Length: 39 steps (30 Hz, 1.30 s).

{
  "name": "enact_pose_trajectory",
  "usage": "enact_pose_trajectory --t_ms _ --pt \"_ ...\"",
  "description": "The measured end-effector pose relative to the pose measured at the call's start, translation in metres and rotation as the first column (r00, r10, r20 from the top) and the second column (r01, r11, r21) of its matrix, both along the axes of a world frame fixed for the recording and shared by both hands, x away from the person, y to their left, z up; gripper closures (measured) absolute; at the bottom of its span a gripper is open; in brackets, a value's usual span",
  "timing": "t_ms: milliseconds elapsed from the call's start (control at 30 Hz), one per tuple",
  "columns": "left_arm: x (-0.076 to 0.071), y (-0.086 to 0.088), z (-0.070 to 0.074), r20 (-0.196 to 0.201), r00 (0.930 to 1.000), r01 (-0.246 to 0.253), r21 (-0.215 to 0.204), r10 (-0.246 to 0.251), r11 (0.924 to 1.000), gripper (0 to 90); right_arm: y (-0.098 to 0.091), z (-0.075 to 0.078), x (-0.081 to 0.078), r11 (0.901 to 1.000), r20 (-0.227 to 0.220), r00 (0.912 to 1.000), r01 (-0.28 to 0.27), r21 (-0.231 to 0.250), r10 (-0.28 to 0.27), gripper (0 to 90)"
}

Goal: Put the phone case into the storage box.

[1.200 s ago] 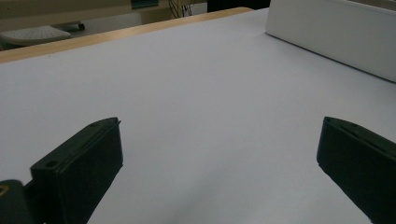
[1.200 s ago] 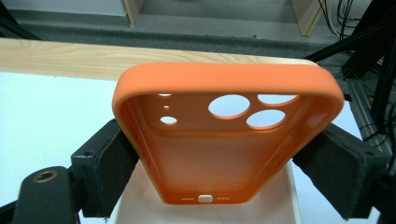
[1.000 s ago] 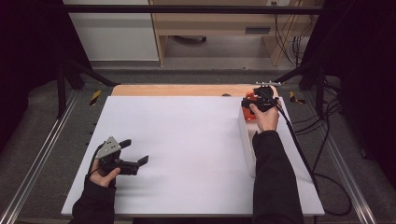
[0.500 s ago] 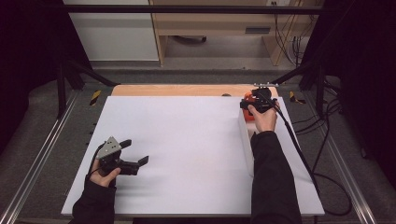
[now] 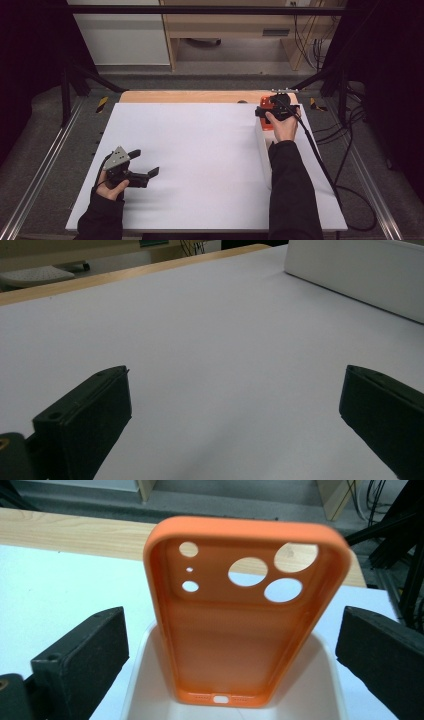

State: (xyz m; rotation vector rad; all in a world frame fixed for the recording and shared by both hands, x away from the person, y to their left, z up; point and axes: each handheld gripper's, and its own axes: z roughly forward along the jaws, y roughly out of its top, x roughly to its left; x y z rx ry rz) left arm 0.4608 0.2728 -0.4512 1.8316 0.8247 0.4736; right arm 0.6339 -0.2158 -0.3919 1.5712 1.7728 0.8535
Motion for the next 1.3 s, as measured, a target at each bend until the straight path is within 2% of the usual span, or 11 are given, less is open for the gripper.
enact_pose_trajectory --t_ms 300,433,633,833,967,1133,1167,1300 --pt "0.0 0.0 0.0 0.0 1.0 0.001 -0.001 -0.001 1.0 0.0 -0.003 0.008 -0.006 0.9999 0.028 0.9995 -0.012 0.001 0.012 0.6" --pt "0.0 0.0 0.0 0.0 1.0 0.0 -0.001 0.0 1.0 0.0 -0.001 0.011 -0.012 0.9992 0.024 0.9989 -0.04 0.001 0.04 0.6" --pt "0.0 0.0 0.0 0.001 1.0 0.001 0.0 -0.001 1.0 0.0 0.001 0.018 -0.026 0.9969 0.049 0.9958 -0.078 0.008 0.077 0.6" --pt "0.0 -0.001 0.0 -0.001 1.0 0.005 0.004 -0.005 1.0 0.0 0.004 0.025 -0.042 0.9897 0.073 0.9878 -0.14 0.029 0.137 0.5" --pt "0.0 -0.001 -0.001 -0.003 1.0 0.005 0.003 -0.005 1.0 0.0 0.006 0.031 -0.054 0.9772 0.098 0.9746 -0.206 0.049 0.201 0.5" --pt "0.0 -0.002 -0.001 -0.001 1.0 0.004 0.001 -0.004 1.0 0.0 0.008 0.039 -0.071 0.954 0.127 0.9507 -0.293 0.065 0.283 1.0" --pt "0.0 -0.002 -0.001 -0.001 1.0 0.003 0.0 -0.003 1.0 0.0 0.009 0.041 -0.076 0.9465 0.134 0.9433 -0.315 0.071 0.304 0.9" --pt "0.0 -0.002 -0.001 -0.002 1.0 0.003 -0.002 -0.003 1.0 0.0 0.011 0.046 -0.092 0.9259 0.15 0.9228 -0.369 0.08 0.355 0.8"
